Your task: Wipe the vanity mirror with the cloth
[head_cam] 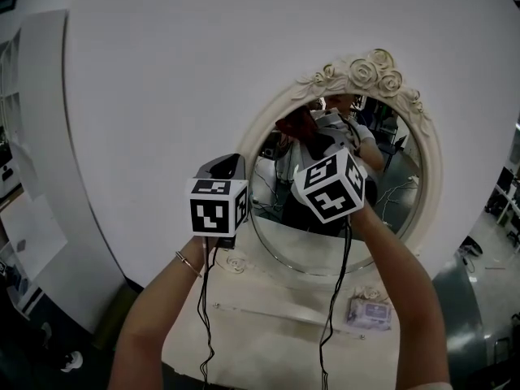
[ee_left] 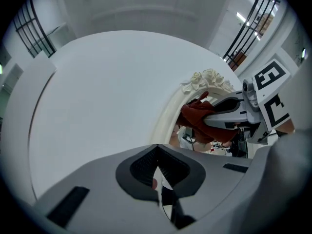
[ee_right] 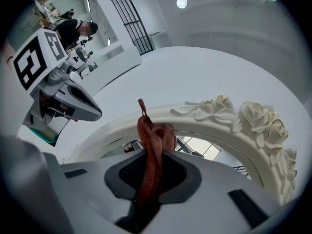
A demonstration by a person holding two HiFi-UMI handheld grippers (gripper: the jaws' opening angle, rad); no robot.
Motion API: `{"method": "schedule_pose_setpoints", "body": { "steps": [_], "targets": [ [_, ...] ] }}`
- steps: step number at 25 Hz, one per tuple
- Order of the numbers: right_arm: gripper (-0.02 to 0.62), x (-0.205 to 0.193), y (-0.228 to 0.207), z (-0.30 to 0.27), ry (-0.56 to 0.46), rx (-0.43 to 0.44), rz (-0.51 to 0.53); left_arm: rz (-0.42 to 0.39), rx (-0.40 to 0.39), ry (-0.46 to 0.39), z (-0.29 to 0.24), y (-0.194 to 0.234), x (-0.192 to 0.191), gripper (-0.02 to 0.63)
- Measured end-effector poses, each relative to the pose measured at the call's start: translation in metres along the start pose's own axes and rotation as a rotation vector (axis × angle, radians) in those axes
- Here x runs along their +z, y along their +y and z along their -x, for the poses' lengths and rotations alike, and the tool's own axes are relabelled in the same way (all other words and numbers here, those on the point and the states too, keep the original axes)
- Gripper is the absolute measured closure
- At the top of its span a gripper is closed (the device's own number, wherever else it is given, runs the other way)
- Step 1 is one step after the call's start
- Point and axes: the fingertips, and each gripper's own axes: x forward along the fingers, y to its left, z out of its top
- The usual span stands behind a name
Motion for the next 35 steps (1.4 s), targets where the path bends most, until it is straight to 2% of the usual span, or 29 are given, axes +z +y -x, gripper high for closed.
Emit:
{"method": "schedule_pose_setpoints", "body": {
  "steps": [8, 19, 24, 30, 35],
  "targets": [
    [0.534, -0.006, 0.032, -0.014, 0.015, 0.020, 0.079, 0.040, -0.023, 0.029, -0.004, -0.003, -0.032, 0.603],
    [0.534, -0.026, 0.088, -0.022, 0.012, 0.093, 0.137, 0.087, 0.018, 0.128, 0.004, 0.018, -0.098, 0.603],
    [0.534, -0.043, 0.121, -0.026, 0.025, 0.146, 0.160, 0.112, 0.019, 0.184, 0.007, 0.016, -0.137, 0.603],
    [0.534, -0.070, 0.164, -0.027, 0.022, 0.187, 0.291, 0.148, 0.034, 0.253, 0.011, 0.016, -0.183, 0.603],
    [0.534, -0.095, 0.198, -0.026, 0.030, 0.262, 0.310, 0.176, 0.037, 0.295, 0.016, 0.011, -0.218, 0.603]
  ]
}}
